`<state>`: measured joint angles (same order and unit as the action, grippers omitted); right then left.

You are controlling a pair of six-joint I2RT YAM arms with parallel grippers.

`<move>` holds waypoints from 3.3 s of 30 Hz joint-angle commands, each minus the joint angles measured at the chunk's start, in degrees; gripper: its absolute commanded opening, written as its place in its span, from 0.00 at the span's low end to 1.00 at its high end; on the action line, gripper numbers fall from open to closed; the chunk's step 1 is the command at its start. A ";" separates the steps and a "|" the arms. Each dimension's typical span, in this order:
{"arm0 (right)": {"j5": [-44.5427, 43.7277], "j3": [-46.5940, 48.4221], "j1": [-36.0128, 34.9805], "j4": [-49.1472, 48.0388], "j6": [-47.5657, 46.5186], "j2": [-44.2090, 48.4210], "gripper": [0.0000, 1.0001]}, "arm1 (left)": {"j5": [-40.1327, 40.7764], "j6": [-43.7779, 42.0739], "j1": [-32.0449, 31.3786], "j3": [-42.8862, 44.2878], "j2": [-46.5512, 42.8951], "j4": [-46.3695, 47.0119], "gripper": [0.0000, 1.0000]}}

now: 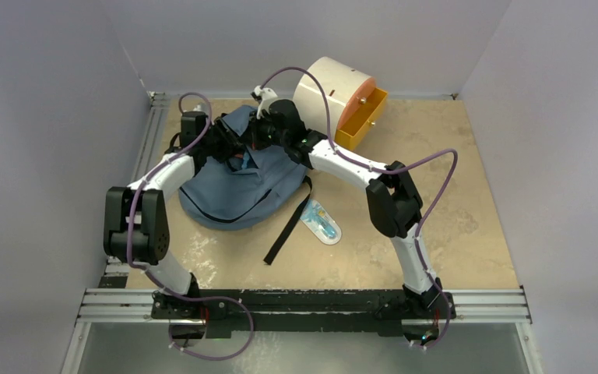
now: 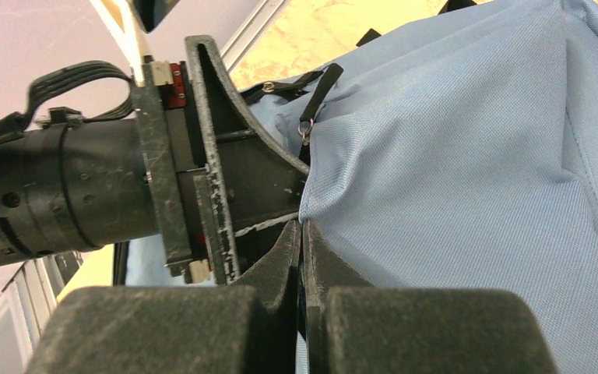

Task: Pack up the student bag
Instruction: Place the stationery in the student bag, then zip the student bag at the center of the board.

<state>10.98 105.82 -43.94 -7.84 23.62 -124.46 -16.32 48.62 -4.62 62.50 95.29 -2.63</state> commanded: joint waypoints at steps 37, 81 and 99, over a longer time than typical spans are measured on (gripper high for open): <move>-1.00 -1.93 -5.00 1.67 -7.64 1.02 0.00 | -3.45 -4.95 11.79 -3.51 -9.37 -2.48 0.47; -2.71 15.37 -6.57 7.75 -9.24 -8.18 0.38 | -5.70 -3.66 17.89 -6.46 -10.34 -4.82 0.43; -5.74 27.98 -3.90 4.90 -8.54 -17.69 0.40 | -7.52 -0.81 19.30 -7.87 -8.97 -4.14 0.42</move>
<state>5.15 131.76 -48.58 0.19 15.40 -144.49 -21.56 46.39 13.43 55.33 86.67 -8.93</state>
